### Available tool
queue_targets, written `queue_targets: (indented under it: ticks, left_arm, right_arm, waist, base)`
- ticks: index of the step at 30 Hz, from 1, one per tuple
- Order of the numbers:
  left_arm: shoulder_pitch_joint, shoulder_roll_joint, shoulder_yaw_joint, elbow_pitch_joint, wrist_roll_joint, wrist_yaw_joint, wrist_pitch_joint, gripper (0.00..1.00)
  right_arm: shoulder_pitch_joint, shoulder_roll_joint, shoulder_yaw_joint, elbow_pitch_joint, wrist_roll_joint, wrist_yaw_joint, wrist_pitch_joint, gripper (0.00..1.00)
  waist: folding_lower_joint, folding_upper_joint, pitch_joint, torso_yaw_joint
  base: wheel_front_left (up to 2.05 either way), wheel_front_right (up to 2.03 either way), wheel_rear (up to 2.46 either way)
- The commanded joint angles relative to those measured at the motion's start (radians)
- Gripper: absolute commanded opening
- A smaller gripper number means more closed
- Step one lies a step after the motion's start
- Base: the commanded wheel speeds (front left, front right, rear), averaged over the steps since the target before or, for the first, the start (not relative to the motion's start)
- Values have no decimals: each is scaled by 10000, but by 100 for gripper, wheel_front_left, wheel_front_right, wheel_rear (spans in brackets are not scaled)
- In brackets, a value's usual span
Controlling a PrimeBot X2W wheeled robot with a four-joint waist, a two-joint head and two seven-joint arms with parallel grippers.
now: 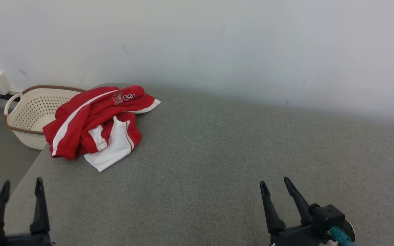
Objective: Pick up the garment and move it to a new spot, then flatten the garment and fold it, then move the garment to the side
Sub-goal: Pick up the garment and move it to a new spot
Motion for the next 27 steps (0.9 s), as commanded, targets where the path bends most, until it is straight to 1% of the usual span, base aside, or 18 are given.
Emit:
queue_targets:
  ticks: [1,5,9,17,25,26,27]
  left_arm:
    - [-212,79,50,62,-73,-38,-2,100]
    - [-1141,481,-8,547,-219,-369,216,100]
    - [-1952,879,25,997,-293,-567,263,100]
    - [-3453,1427,131,2011,-684,-1014,244,100]
    - [-4882,2011,388,3438,-1106,-1242,334,100]
    - [-4882,2011,388,3438,-1106,-1242,334,100]
    - [-5057,2131,397,3673,-1171,-1311,311,100]
  right_arm:
    - [-43,8,45,4,32,8,-21,100]
    - [-112,-36,87,-20,76,8,6,100]
    - [-250,-63,170,-101,61,8,41,100]
    - [-491,-185,41,-287,-45,8,62,100]
    - [-739,-317,10,-531,-128,8,157,100]
    - [-739,-317,10,-531,-128,8,157,100]
    - [-754,-331,-9,-555,-155,8,189,100]
  waist:
    - [-1,-1,136,-180]
    - [-1,-1,307,-467]
    - [-1,-1,585,-852]
    - [-1,-1,1180,-1534]
    - [-1,-1,1810,-2183]
    - [-1,-1,1810,-2183]
    - [-1,-1,1892,-2257]
  base:
    - [0,0,0]
    - [0,0,0]
    - [0,0,0]
    - [0,0,0]
    - [0,0,0]
    - [0,0,0]
    - [0,0,0]
